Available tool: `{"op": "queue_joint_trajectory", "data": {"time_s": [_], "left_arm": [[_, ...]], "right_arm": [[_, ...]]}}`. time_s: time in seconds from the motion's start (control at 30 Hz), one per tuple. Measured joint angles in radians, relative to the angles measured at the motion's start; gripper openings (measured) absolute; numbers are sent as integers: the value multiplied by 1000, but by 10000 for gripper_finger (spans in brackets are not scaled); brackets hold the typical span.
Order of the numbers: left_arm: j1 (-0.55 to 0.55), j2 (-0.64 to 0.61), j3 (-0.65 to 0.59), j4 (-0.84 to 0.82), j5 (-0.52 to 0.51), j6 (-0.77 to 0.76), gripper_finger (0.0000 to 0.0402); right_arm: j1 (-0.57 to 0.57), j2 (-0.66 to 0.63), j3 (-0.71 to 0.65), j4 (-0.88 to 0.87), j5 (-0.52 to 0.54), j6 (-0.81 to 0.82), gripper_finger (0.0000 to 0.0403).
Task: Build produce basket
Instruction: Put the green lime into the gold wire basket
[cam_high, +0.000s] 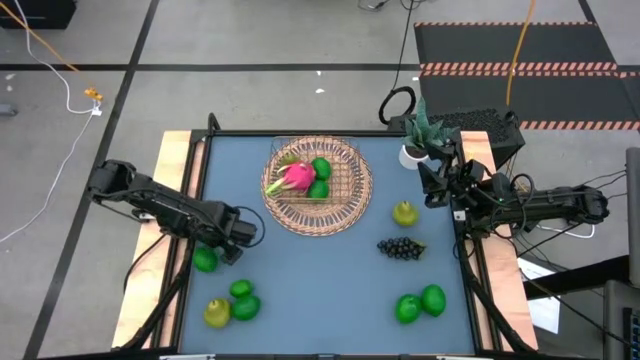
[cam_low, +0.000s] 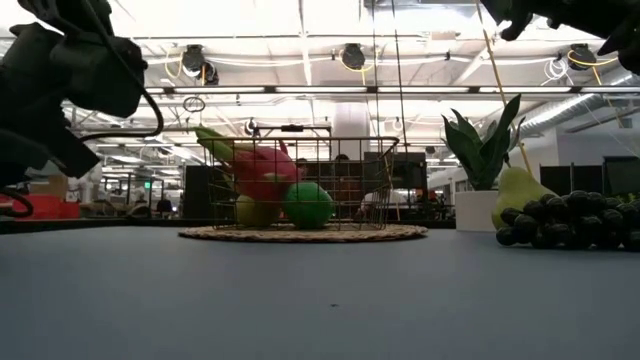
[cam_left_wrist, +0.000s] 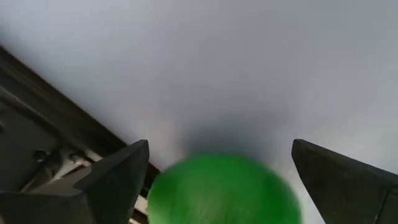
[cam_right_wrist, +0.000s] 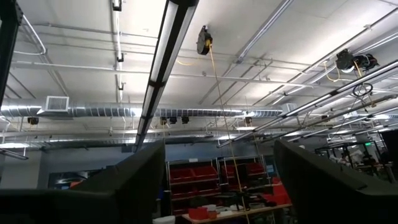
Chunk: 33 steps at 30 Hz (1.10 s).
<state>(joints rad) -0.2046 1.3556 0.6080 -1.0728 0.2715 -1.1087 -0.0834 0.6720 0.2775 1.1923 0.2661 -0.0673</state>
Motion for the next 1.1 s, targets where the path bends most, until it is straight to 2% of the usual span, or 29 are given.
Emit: {"op": "queue_joint_trajectory", "data": {"time_s": [0.2, 0.4, 0.53, 0.67, 0.8, 0.93, 1.03, 1.1], "left_arm": [[21, 0, 4, -3, 27, -41, 395], [66, 0, 5, 20, 16, 38, 395], [101, 0, 60, 35, 30, 162, 395], [124, 0, 175, 24, 31, 299, 395], [90, 0, 284, 25, -57, 583, 394], [22, 0, 329, 24, -147, 841, 394], [-17, 0, 326, 27, -165, 923, 394], [-33, 0, 319, 28, -196, 926, 394]], "right_arm": [[0, 0, 0, 0, 1, 0, 297], [0, 0, 0, 8, 2, 0, 297], [0, 0, 0, 14, 19, 0, 297], [0, 0, 0, 19, 28, 0, 297], [0, 0, 0, 24, 28, 4, 297], [0, 0, 0, 14, 28, 4, 297], [0, 0, 0, 1, 28, 4, 297], [0, 0, 0, -6, 30, 4, 297]]}}
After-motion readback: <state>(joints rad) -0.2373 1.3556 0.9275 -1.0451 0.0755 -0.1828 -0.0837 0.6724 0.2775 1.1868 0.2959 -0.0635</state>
